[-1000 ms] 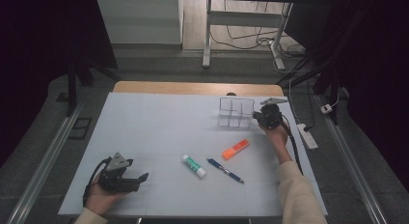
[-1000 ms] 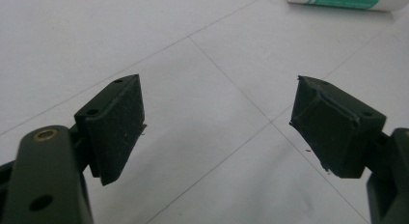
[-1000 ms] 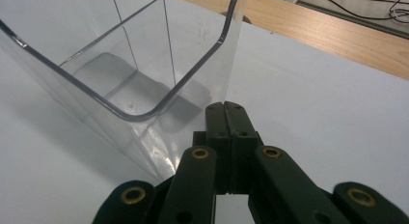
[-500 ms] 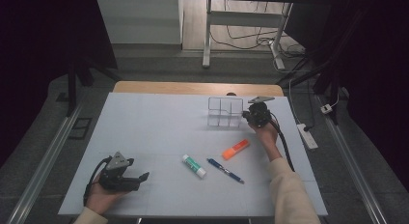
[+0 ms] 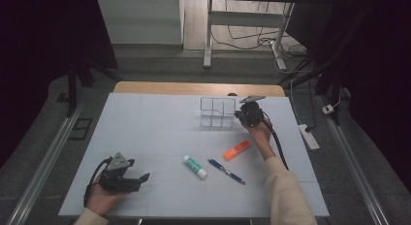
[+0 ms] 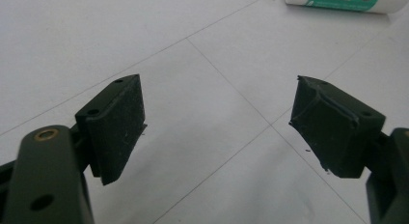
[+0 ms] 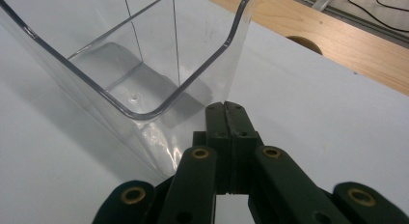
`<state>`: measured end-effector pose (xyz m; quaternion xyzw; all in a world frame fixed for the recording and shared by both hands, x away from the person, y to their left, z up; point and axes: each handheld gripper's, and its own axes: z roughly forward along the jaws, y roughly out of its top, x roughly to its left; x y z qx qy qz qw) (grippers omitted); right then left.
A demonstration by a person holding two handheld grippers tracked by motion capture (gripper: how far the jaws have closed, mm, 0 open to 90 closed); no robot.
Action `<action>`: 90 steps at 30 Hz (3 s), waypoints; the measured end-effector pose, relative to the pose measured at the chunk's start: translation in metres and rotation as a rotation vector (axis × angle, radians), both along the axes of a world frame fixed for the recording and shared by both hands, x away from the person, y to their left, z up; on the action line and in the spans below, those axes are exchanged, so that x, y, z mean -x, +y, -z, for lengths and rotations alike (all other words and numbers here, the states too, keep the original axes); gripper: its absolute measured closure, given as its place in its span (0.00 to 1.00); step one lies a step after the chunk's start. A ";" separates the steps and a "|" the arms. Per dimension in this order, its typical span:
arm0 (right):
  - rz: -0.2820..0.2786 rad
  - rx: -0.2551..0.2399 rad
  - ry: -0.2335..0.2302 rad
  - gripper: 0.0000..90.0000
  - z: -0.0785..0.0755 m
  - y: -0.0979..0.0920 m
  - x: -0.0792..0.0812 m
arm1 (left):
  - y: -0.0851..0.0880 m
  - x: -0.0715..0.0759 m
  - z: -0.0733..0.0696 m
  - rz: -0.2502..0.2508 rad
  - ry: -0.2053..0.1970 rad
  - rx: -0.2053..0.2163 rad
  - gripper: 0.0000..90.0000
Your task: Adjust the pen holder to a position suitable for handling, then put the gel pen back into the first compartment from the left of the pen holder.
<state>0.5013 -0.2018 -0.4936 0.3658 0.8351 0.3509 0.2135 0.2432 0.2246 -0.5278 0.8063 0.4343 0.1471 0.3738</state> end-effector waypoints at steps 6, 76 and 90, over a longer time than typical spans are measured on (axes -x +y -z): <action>-0.023 0.000 -0.001 0.99 0.001 0.010 0.002 | 0.001 0.000 0.000 0.000 0.000 -0.001 0.21; -0.231 -0.125 -0.002 0.50 -0.030 -0.045 0.145 | 0.002 -0.001 0.001 -0.007 -0.009 -0.002 0.21; -0.296 -0.099 0.025 0.48 -0.033 -0.032 0.158 | 0.000 -0.002 0.002 -0.005 -0.005 -0.007 0.21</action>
